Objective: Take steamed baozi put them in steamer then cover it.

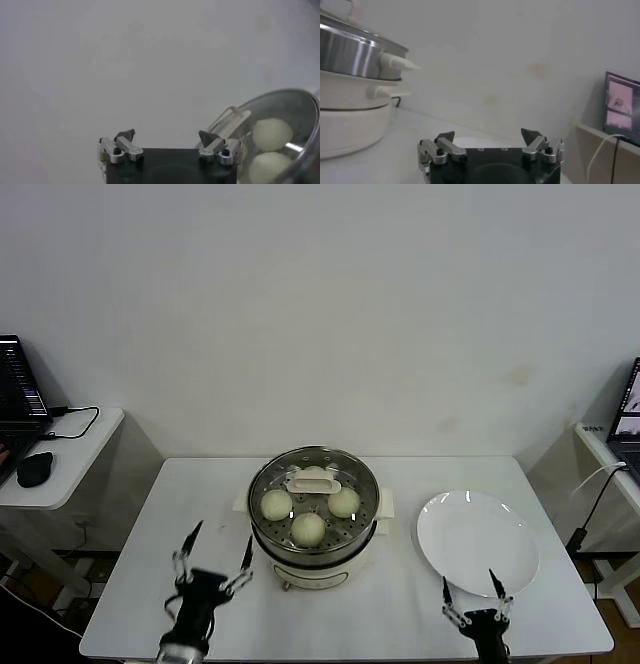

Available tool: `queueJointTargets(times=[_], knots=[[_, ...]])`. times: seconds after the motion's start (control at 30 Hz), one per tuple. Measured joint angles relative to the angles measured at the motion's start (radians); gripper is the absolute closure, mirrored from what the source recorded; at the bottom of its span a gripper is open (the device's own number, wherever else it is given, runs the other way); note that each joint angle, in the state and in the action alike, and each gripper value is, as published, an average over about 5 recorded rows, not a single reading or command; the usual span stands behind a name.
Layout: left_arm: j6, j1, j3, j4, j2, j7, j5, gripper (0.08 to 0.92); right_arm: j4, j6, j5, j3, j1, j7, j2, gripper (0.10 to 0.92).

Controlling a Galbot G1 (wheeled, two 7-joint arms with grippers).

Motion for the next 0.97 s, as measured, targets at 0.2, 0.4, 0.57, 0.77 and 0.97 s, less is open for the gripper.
queueJointTargets(times=[0.2, 0.4, 0.57, 0.77, 0.97], knots=[[-0.138, 0.126, -0.039, 0.052, -0.018, -0.021, -0.161, 0.177, 0.038, -0.059, 0.067, -0.017, -0.058, -0.044, -0.043, 0.203], [-0.240, 0.210, -0.077, 0.103, -0.022, -0.007, -0.248, 0.177, 0.079, -0.096, 0.109, -0.038, -0.105, -0.071, -0.061, 0.203], [-0.293, 0.243, -0.090, 0.141, -0.025, 0.016, -0.289, 0.177, 0.114, -0.115, 0.126, -0.060, -0.140, -0.088, -0.065, 0.203], [-0.319, 0.256, -0.106, 0.163, -0.030, 0.030, -0.314, 0.177, 0.140, -0.136, 0.133, -0.075, -0.165, -0.098, -0.073, 0.203], [-0.317, 0.256, -0.119, 0.173, -0.022, 0.040, -0.333, 0.177, 0.149, -0.157, 0.136, -0.084, -0.173, -0.096, -0.075, 0.203]])
